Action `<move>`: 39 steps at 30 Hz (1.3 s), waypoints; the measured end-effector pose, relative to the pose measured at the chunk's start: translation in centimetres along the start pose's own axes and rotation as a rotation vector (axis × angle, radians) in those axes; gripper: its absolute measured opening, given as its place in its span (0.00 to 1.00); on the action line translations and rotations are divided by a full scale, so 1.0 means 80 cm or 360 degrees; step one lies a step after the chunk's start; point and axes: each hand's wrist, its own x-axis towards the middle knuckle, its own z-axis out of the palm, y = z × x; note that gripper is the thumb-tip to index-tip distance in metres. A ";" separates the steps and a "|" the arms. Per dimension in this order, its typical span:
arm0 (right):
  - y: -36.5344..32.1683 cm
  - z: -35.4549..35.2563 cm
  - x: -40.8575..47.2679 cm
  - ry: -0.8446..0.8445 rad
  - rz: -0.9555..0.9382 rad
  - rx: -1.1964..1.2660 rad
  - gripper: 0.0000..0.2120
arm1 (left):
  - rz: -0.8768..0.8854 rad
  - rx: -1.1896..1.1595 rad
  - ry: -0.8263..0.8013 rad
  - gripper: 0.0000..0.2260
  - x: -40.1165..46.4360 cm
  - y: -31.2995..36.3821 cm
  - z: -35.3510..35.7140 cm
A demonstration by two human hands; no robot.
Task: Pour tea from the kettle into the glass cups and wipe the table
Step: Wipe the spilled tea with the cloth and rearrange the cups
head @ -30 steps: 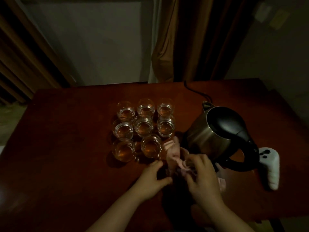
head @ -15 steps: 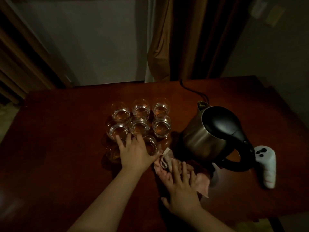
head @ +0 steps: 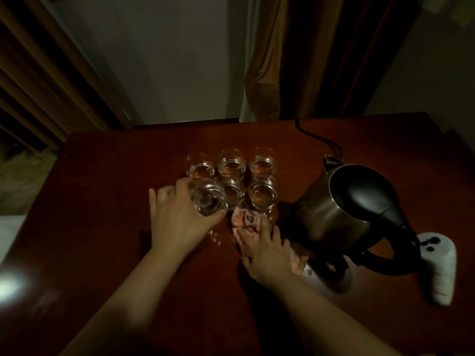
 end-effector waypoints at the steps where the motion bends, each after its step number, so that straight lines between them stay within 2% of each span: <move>1: -0.005 -0.001 0.004 0.0021 -0.0053 -0.0026 0.30 | -0.0020 -0.0001 0.0003 0.39 0.002 -0.003 -0.005; 7: -0.033 0.002 0.007 -0.0034 -0.0351 -0.0183 0.28 | -0.0051 -0.0043 -0.0028 0.40 0.004 -0.008 -0.021; 11: -0.022 0.013 -0.025 -0.0049 -0.0538 -0.0268 0.22 | -0.0013 -0.0155 -0.0080 0.39 -0.001 0.004 -0.014; 14: 0.006 0.026 -0.059 -0.0170 -0.0510 -0.0378 0.20 | 0.0000 -0.0175 -0.0195 0.39 -0.008 0.018 0.002; 17: 0.033 0.038 -0.085 -0.0020 -0.0402 -0.0334 0.21 | 0.0032 -0.0170 -0.0279 0.39 -0.014 0.022 0.025; 19: 0.044 0.031 -0.087 0.0028 -0.0156 -0.0276 0.25 | 0.0051 -0.0165 -0.0291 0.40 -0.018 0.021 0.038; 23: 0.039 0.026 -0.058 0.0315 0.0262 0.0004 0.26 | 0.0030 -0.0118 -0.0305 0.41 -0.027 0.019 0.056; 24: 0.038 0.030 -0.048 0.0262 0.0321 0.0065 0.27 | 0.0028 -0.0102 -0.0306 0.41 -0.029 0.018 0.060; 26: 0.041 0.044 -0.040 0.0224 0.0285 0.0008 0.29 | 0.0053 -0.0057 -0.0287 0.40 -0.031 0.015 0.066; 29: 0.044 0.063 -0.060 0.0059 0.0002 0.0003 0.28 | 0.0144 0.0043 -0.0270 0.40 -0.033 0.011 0.072; 32: 0.040 0.046 -0.096 0.0033 -0.0105 0.0412 0.21 | 0.0174 0.0095 -0.0264 0.40 -0.033 0.005 0.078; 35: 0.051 0.004 -0.100 -0.0047 0.0014 0.1006 0.19 | 0.0215 0.0152 -0.0270 0.40 -0.033 0.000 0.086; 36: 0.060 -0.006 -0.096 -0.0039 0.0039 0.1077 0.19 | 0.0207 0.0173 -0.0283 0.40 -0.034 -0.001 0.088; 37: 0.069 -0.016 -0.094 -0.0012 0.0066 0.1006 0.20 | 0.0203 0.0190 -0.0283 0.40 -0.034 -0.001 0.091; 39: 0.081 -0.027 -0.102 0.0105 0.0199 0.0612 0.24 | 0.0212 0.0202 -0.0231 0.40 -0.036 -0.002 0.094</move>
